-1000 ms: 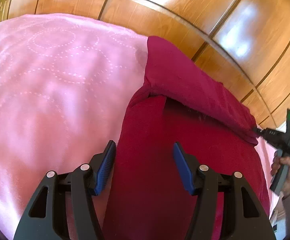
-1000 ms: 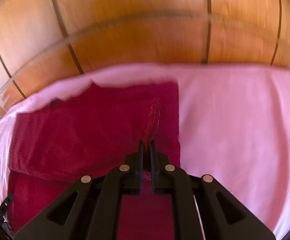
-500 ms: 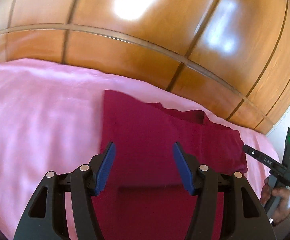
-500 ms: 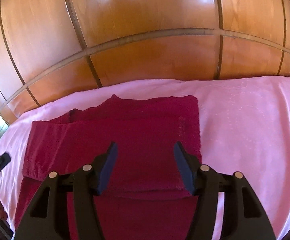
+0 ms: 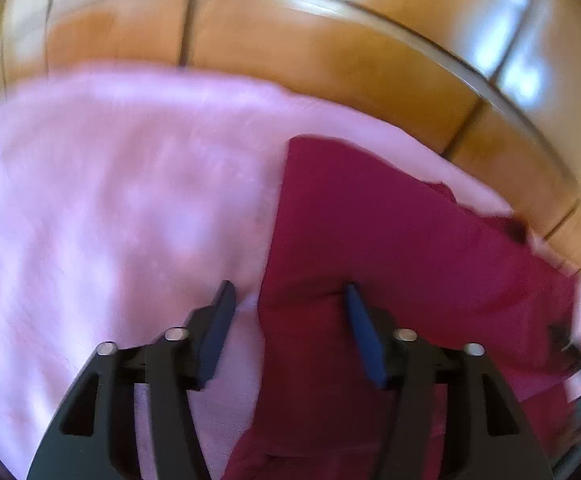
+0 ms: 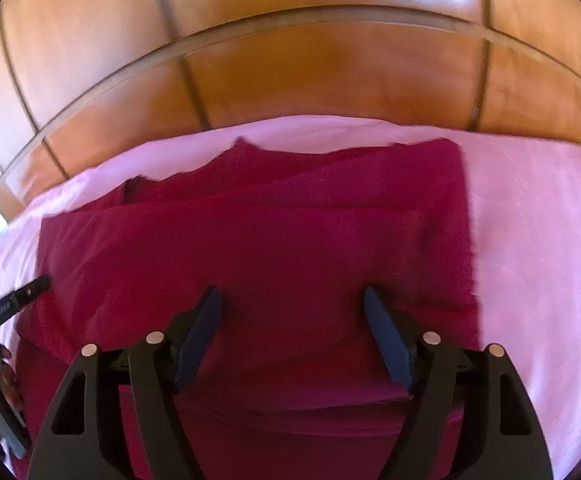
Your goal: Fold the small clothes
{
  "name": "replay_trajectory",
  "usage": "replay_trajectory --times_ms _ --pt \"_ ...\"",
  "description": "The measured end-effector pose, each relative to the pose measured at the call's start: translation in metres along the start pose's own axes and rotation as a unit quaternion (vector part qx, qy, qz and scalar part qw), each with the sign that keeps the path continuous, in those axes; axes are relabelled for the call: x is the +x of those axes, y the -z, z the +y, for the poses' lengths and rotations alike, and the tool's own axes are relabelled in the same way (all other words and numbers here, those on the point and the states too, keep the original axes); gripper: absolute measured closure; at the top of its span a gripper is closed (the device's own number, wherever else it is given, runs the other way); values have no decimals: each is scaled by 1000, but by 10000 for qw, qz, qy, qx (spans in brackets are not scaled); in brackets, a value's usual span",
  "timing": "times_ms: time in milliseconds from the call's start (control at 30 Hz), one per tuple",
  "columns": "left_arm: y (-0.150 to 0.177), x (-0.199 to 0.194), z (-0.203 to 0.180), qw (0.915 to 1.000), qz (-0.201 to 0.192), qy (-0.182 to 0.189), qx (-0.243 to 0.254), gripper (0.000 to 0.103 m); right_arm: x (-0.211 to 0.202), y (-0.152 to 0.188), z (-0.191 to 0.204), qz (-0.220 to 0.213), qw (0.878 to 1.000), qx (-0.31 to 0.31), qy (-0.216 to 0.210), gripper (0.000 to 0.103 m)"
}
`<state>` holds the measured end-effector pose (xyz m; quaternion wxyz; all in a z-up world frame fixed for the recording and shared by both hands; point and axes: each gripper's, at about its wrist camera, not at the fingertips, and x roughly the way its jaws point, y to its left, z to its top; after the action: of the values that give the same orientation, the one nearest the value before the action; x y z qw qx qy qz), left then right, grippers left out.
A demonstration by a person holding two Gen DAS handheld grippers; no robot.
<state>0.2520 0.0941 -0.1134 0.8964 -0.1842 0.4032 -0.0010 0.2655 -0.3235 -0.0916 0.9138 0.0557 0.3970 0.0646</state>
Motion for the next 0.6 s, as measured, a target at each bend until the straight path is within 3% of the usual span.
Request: replay_trajectory --times_ms 33,133,200,267,400,600 --pt "0 -2 0 10000 5 2 44 45 3 2 4 -38 9999 -113 75 22" --pt "5 -6 -19 9966 -105 -503 644 43 9 7 2 -101 9999 -115 80 17" --pt "7 -11 -18 9953 -181 -758 574 32 8 6 3 -90 9998 -136 110 16" --pt "11 -23 -21 9927 -248 -1056 528 29 5 6 4 -70 9996 -174 194 14" --pt "33 -68 -31 9918 -498 -853 810 18 -17 8 2 -89 9998 -97 121 9" --pt "62 -112 -27 9942 -573 -485 768 18 -55 40 -2 16 10000 -9 4 7"
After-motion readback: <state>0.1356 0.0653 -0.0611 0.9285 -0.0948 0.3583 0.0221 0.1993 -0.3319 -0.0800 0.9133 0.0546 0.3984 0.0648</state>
